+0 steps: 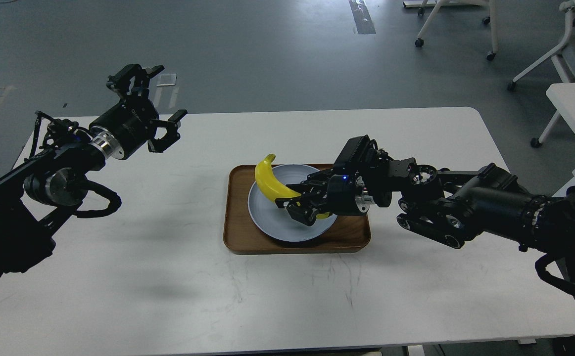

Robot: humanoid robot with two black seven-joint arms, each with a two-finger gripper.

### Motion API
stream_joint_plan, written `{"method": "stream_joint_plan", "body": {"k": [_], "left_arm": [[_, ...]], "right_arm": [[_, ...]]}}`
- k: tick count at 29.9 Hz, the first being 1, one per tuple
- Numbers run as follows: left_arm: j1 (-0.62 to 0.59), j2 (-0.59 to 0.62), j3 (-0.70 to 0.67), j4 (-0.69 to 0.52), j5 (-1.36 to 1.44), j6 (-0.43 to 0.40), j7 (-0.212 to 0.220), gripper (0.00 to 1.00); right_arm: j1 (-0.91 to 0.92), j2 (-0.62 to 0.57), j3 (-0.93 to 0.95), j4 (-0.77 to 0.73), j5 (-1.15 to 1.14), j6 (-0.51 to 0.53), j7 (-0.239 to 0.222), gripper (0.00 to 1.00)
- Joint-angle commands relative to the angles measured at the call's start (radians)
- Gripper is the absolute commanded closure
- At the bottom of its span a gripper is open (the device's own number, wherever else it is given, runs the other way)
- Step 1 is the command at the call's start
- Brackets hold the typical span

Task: Place banana on plate with both arms
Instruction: 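Lower the banana onto the plate and open the right gripper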

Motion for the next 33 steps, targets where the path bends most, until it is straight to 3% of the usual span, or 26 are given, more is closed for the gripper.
{"method": "stream_joint_plan", "body": {"k": [1, 28, 29, 31, 32, 33], "left_arm": [[0.001, -0.003, 0.0, 0.0, 0.001, -0.001, 0.0, 0.02], [-0.001, -0.001, -0.002, -0.002, 0.001, -0.001, -0.003, 0.02], [-0.001, 0.0, -0.002, -0.002, 0.001, -0.001, -0.001, 0.02], [-0.001, 0.0, -0.002, -0.002, 0.001, -0.001, -0.003, 0.02], [-0.001, 0.0, -0.002, -0.002, 0.001, -0.002, -0.003, 0.02], [-0.001, 0.0, -0.002, -0.002, 0.001, -0.002, -0.001, 0.02]], "right_arm": [[-0.003, -0.008, -0.018, -0.002, 0.0, 0.0, 0.0, 0.87], [-0.008, -0.007, -0.021, -0.058, 0.001, 0.0, 0.0, 0.82], [-0.009, -0.007, -0.021, -0.058, 0.003, 0.0, 0.0, 0.79], [-0.01, -0.005, -0.019, -0.056, 0.006, 0.0, 0.0, 0.63], [-0.011, -0.005, -0.019, -0.053, 0.009, -0.002, 0.0, 0.4], [-0.013, -0.004, -0.019, -0.053, 0.012, -0.002, 0.0, 0.31]]}}
